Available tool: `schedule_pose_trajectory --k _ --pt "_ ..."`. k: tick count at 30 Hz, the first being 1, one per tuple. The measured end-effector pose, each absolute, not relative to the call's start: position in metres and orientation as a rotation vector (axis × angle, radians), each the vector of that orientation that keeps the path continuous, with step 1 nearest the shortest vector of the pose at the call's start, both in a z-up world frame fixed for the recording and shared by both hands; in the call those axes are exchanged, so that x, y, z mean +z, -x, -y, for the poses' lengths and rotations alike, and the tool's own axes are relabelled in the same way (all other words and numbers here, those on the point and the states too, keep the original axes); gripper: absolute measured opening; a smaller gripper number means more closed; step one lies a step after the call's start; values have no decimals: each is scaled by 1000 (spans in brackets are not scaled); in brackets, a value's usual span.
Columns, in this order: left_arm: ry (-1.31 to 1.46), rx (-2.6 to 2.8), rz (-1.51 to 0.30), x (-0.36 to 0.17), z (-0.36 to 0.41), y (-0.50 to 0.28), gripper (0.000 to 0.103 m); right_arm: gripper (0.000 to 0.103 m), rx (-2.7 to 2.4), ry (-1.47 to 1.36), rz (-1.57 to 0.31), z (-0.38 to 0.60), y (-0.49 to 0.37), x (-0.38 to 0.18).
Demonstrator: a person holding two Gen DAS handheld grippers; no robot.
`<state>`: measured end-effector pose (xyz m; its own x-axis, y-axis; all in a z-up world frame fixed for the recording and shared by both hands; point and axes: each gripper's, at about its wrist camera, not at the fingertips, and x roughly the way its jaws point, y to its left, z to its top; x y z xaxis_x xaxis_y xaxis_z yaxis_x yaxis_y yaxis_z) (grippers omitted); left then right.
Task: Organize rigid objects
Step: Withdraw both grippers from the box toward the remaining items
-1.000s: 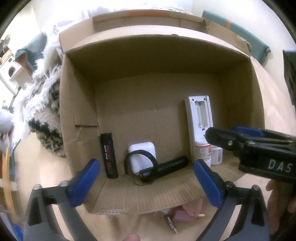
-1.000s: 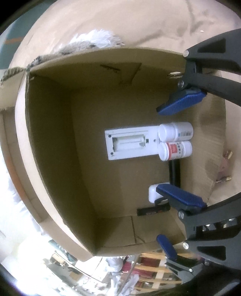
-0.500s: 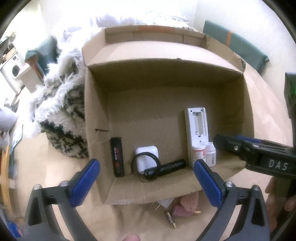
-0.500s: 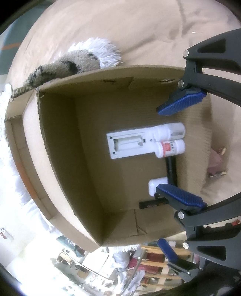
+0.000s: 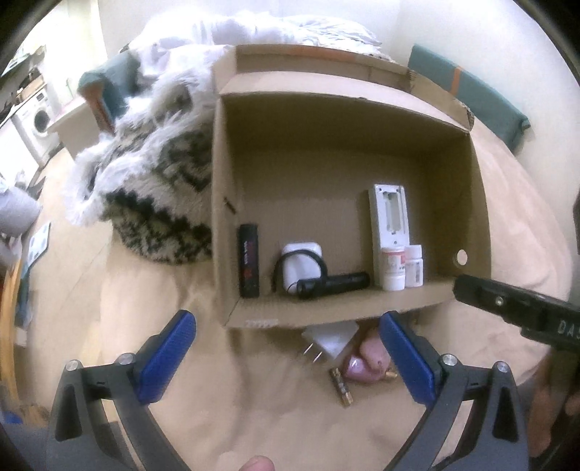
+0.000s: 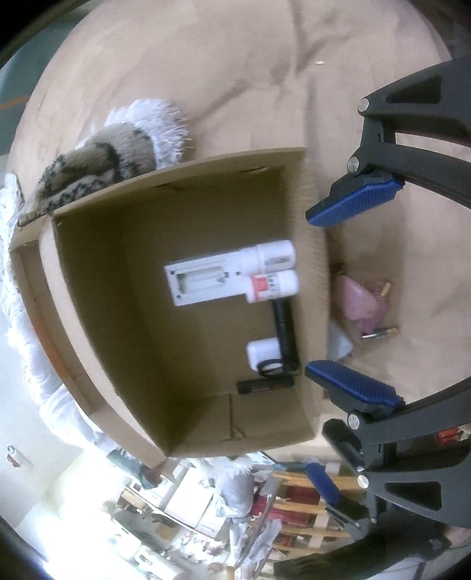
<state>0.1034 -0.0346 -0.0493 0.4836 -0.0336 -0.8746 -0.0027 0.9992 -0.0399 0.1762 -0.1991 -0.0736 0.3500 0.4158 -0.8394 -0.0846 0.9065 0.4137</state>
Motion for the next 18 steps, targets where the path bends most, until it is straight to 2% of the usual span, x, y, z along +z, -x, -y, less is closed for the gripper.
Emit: schedule_pose_trajectory --k 15,16,18 --pt "189 63 -1115 -64 -2 -73 101 80 285 -385 -1246 210 -149 -98" --pt "187 57 -1127 -68 0 -73 100 80 279 -391 -1252 212 -149 -100" --pt "175 26 -1159 -78 10 -73 88 80 271 -413 -1269 214 -151 -105"
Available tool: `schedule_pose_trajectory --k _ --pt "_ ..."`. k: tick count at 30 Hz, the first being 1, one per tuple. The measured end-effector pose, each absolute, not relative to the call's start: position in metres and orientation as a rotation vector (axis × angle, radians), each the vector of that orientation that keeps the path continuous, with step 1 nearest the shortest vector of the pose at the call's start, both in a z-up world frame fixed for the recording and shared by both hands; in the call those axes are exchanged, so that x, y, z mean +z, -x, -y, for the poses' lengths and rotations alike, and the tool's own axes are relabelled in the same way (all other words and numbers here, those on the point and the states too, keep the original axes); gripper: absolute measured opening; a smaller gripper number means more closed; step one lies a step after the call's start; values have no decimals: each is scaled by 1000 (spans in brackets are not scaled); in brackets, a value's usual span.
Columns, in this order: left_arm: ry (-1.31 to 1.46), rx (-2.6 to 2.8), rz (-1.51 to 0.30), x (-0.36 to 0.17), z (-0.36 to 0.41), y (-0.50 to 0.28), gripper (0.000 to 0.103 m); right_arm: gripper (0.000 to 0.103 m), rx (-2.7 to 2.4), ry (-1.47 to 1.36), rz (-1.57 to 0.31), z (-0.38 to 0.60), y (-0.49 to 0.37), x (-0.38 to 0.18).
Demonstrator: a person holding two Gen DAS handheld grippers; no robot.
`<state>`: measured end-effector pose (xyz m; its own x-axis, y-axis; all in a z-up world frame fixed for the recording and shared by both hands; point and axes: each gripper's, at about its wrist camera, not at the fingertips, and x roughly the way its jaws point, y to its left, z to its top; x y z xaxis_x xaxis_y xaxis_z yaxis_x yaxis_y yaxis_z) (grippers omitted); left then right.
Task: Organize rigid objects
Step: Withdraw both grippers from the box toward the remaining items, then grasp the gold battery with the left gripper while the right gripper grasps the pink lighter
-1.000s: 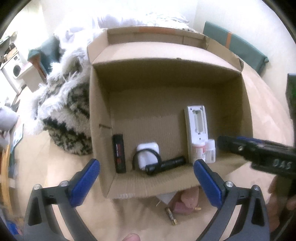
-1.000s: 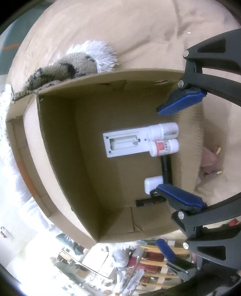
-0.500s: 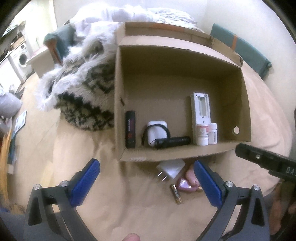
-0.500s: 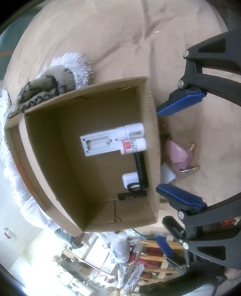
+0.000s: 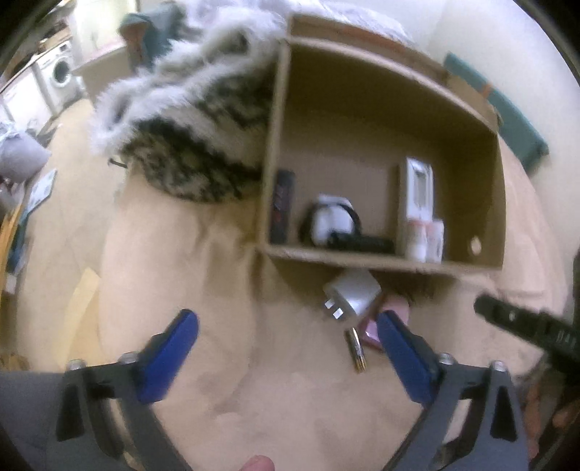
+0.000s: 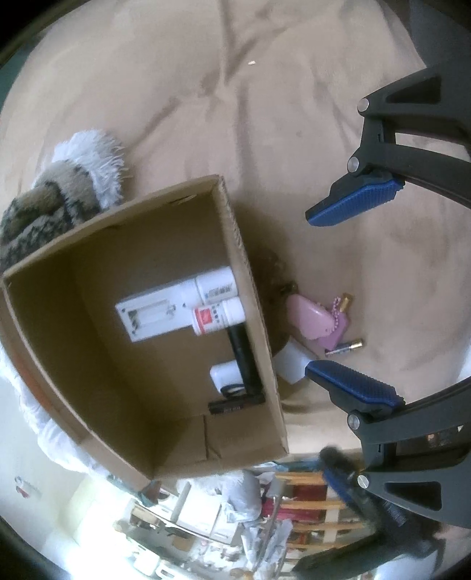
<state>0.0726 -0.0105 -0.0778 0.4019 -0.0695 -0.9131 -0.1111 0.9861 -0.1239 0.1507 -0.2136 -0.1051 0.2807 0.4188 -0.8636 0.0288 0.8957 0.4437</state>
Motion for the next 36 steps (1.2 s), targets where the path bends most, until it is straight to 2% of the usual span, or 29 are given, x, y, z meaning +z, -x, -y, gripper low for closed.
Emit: schedule_pose_trajectory --k 2,3,5,7,19,20,22,28,36 --pt "179 -22 -1207 -91 23 -74 67 80 267 -430 -1282 214 -153 -109" --pt "197 -57 -1237 -100 29 -75 62 80 265 -435 -1285 214 -154 -110" --pt "216 -92 -1280 -113 39 -77 44 80 268 -449 -1286 214 -156 -111" --pt "206 -130 -1322 -126 51 -81 39 80 274 -456 -1283 213 -157 -111" --pt "121 -175 -1397 -160 86 -89 37 80 291 -467 -1284 207 -160 -110" --pt "118 -177 -1395 -161 86 -90 30 80 291 -465 -1287 207 -160 -111" --pt "91 -159 -1398 -161 87 -89 9 80 293 -467 -1296 206 -161 -113" --pt "157 -143 -1416 -157 75 -86 9 80 290 -475 -1322 205 -161 -120" --pt "166 -78 -1333 -104 51 -59 9 80 310 -600 -1452 200 -152 -149"
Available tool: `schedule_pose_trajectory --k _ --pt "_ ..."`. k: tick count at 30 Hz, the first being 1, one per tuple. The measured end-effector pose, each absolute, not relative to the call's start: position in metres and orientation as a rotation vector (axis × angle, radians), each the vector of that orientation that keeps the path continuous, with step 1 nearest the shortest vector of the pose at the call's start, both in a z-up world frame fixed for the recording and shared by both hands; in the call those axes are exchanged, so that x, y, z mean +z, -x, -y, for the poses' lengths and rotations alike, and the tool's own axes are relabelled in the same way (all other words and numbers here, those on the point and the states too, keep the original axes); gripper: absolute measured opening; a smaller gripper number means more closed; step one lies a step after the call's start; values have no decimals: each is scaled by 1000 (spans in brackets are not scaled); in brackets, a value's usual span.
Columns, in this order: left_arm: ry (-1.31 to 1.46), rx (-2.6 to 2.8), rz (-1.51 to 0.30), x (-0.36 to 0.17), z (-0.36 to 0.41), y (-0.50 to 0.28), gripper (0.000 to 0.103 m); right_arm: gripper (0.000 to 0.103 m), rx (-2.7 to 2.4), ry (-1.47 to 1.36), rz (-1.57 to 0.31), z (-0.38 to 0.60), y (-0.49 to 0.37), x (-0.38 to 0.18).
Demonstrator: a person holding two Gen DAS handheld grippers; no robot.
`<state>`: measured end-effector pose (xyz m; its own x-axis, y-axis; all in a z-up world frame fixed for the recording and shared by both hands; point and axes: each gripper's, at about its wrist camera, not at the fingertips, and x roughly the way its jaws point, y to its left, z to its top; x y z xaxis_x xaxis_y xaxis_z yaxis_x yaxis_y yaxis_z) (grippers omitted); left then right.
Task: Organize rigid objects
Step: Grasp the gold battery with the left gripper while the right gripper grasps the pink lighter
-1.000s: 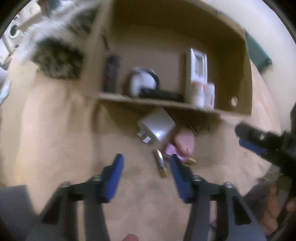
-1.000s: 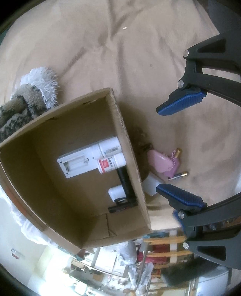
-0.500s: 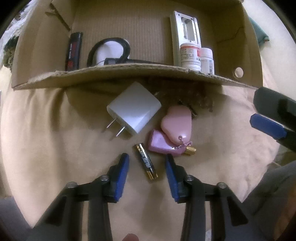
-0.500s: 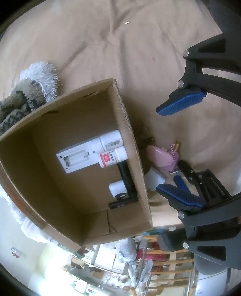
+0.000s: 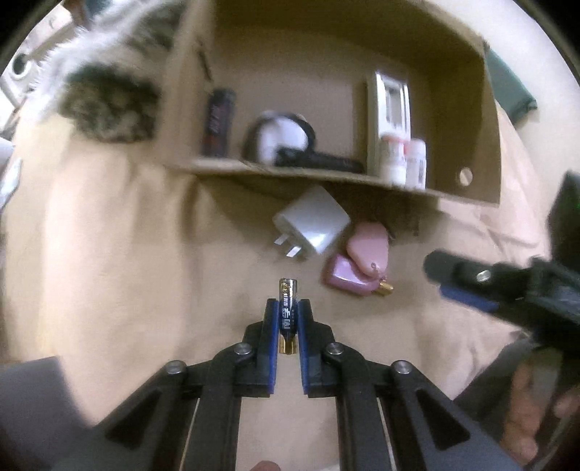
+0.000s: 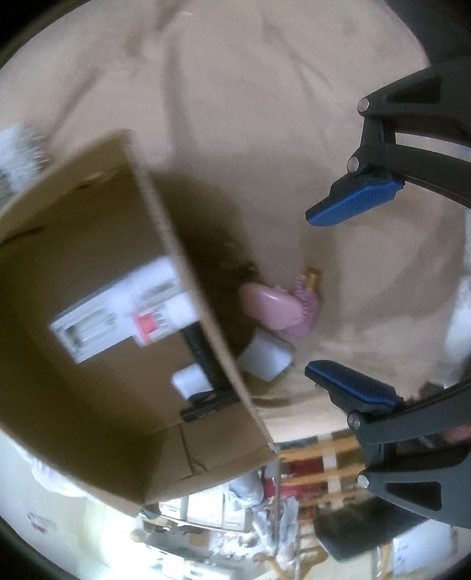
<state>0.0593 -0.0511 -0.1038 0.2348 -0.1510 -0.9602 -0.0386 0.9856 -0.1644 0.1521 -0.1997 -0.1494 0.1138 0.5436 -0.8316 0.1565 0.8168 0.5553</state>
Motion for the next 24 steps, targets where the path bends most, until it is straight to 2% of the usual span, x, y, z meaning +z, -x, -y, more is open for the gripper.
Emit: schedule_pose_trajectory --k 5,18,22,24 --pt "195 -49 -1290 -77 33 -49 9 81 288 -654 -1498 181 -148 -159" --pt "290 29 -1218 -67 -10 -63 9 80 -19 -246 -1467 100 -158 -171" --pt "295 36 -1211 -68 -12 -64 9 75 -48 -168 -1430 89 -153 -181" --pt "300 41 -1213 -68 -13 -64 9 68 -50 -153 -1409 87 -149 -181"
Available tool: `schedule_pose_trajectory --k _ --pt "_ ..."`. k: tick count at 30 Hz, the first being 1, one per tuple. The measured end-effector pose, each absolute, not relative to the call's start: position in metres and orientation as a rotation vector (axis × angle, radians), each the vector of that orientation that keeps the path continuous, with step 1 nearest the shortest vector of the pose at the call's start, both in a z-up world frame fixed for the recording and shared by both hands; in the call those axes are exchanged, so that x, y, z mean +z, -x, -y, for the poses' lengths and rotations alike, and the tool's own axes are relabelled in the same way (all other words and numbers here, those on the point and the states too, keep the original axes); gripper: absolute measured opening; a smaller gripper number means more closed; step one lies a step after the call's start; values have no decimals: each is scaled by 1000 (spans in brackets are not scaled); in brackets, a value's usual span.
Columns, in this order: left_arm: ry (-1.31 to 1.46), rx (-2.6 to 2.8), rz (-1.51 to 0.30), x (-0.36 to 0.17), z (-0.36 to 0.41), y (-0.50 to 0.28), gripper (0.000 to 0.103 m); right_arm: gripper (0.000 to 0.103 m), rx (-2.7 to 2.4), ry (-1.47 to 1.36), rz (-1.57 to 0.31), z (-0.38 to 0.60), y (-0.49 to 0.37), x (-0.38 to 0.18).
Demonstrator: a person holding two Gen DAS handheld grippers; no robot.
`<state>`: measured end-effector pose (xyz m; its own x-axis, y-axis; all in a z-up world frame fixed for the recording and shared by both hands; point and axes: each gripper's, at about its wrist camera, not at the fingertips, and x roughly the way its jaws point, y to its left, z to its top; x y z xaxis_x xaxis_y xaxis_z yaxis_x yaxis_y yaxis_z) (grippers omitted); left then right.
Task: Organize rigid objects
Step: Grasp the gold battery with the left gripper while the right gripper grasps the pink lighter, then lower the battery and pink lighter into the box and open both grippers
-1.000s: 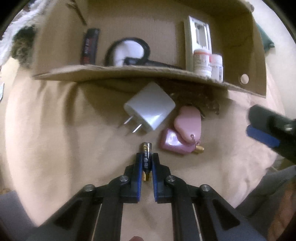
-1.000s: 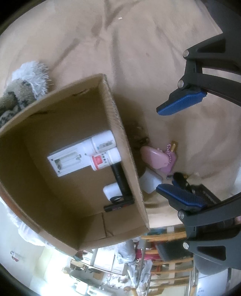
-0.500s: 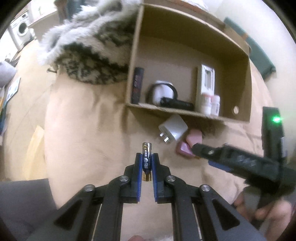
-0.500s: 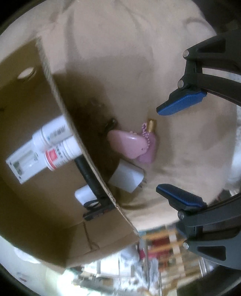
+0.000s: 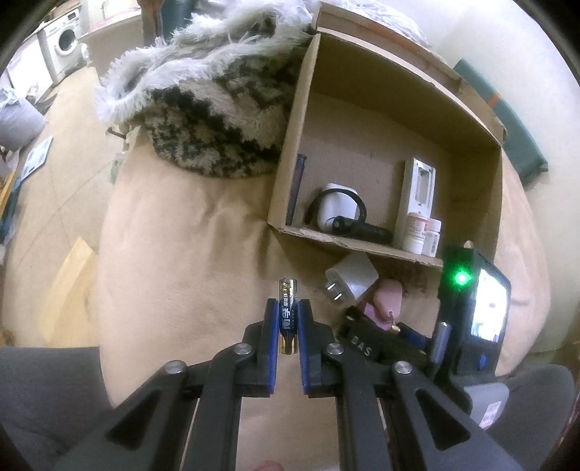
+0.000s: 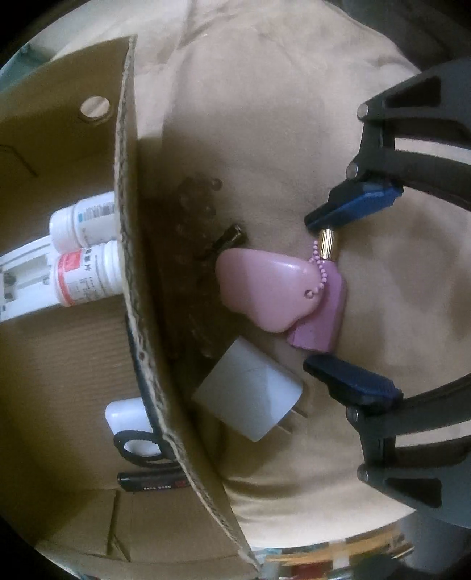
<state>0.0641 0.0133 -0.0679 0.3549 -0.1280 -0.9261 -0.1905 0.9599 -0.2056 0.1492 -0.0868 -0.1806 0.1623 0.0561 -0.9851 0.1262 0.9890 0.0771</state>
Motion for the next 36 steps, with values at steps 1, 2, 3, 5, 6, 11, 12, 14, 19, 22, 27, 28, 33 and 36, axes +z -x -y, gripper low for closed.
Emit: schedule_pose_trajectory --k 1,2,3,5,6,11,12,14,19,22,27,28,33,36 --pt "301 44 -1215 -69 -14 -64 9 67 -46 -153 -1400 88 -147 -180" --pt "303 44 -1217 -69 -14 -64 9 67 -32 -159 -1396 90 -146 -180" --pt "304 44 -1218 -69 -14 -65 9 66 -18 -162 -1394 92 -143 -179" --pt "301 45 -1217 -69 -12 -66 9 66 19 -160 -1394 93 -137 -176" --pt "296 47 -1214 -69 -12 -67 9 66 40 -163 -1397 94 -134 -174" --pt "289 47 -1212 -70 -12 -67 9 66 136 -180 -1443 115 -106 -161" --pt "286 46 -1211 -69 -12 -67 9 66 149 -177 -1447 118 -101 -157" --pt "277 45 -1213 -70 -10 -67 9 66 174 -172 -1446 125 -91 -149" --pt "239 41 -1221 -73 -4 -66 9 66 207 -198 -1420 146 -79 -134" --pt "213 45 -1219 -76 -1 -66 9 66 220 -215 -1394 159 -80 -121" --pt "200 38 -1207 -74 2 -64 9 66 242 -188 -1318 170 -96 -100" --pt "197 34 -1196 -70 3 -64 9 66 246 -183 -1302 172 -102 -92" --pt "176 9 -1149 -46 11 -72 9 66 276 -179 -1236 175 -138 -74" --pt "142 -16 -1129 -34 20 -86 9 66 287 -180 -1203 176 -164 -62"
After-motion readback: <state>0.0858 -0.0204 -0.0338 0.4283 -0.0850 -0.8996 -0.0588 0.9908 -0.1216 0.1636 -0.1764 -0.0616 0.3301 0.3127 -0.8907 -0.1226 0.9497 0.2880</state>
